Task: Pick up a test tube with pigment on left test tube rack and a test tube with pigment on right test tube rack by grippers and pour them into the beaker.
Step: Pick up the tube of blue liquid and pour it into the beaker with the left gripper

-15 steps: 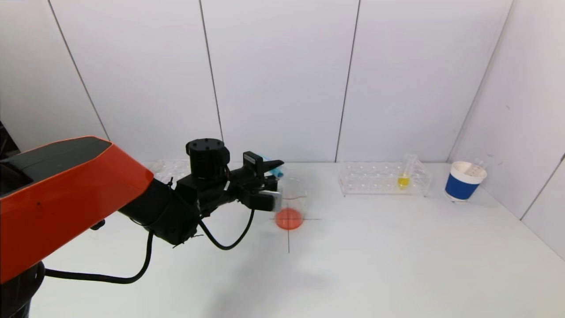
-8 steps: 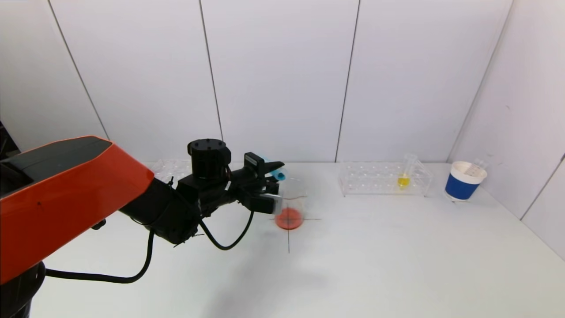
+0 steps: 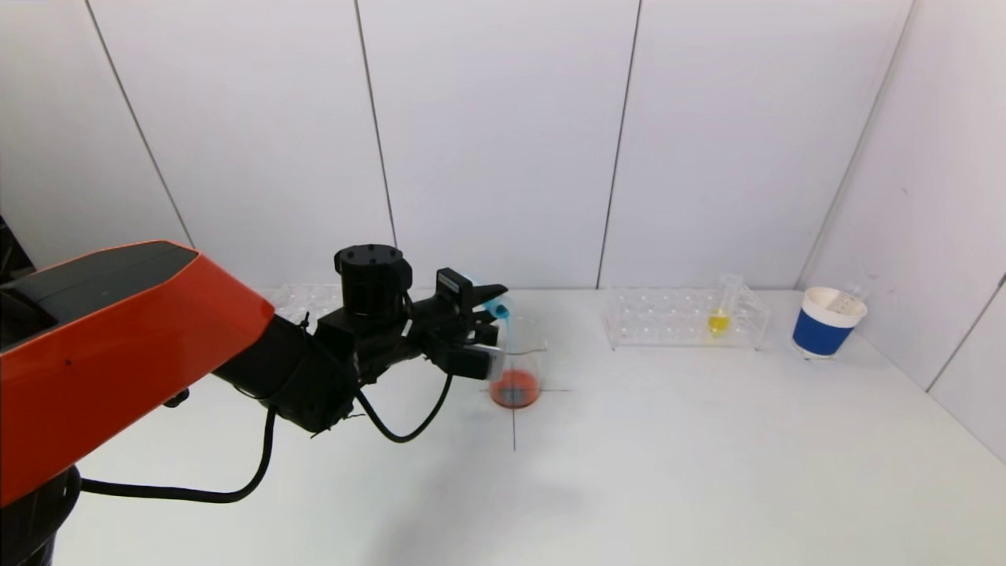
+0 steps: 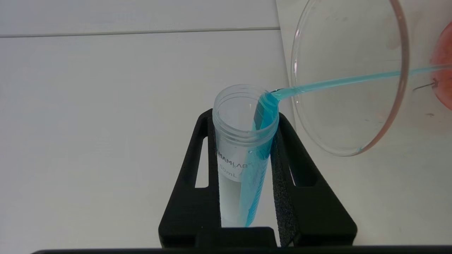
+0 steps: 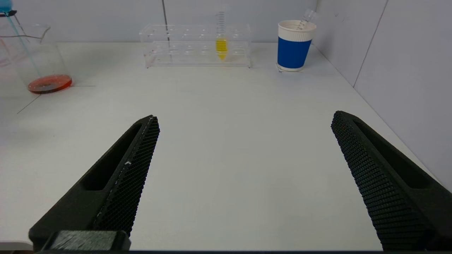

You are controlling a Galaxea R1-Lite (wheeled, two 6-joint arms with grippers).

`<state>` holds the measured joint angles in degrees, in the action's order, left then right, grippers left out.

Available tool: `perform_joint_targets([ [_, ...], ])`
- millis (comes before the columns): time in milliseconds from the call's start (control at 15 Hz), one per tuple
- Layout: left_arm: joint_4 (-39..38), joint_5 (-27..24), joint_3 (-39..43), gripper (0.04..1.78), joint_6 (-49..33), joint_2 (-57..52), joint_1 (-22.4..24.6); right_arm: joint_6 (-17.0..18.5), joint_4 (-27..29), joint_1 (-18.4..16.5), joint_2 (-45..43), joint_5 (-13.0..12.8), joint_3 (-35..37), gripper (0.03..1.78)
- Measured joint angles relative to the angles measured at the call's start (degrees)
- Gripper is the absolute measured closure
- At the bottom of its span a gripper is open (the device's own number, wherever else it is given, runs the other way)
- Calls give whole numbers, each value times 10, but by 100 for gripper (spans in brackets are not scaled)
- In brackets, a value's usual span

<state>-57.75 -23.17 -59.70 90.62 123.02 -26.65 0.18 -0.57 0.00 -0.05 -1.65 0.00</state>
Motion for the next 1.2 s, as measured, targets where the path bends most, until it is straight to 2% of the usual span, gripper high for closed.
perform_joint_targets([
  [1200,9,5,-1,138,50,-11,-1,0,0,0,0,0,0,4],
])
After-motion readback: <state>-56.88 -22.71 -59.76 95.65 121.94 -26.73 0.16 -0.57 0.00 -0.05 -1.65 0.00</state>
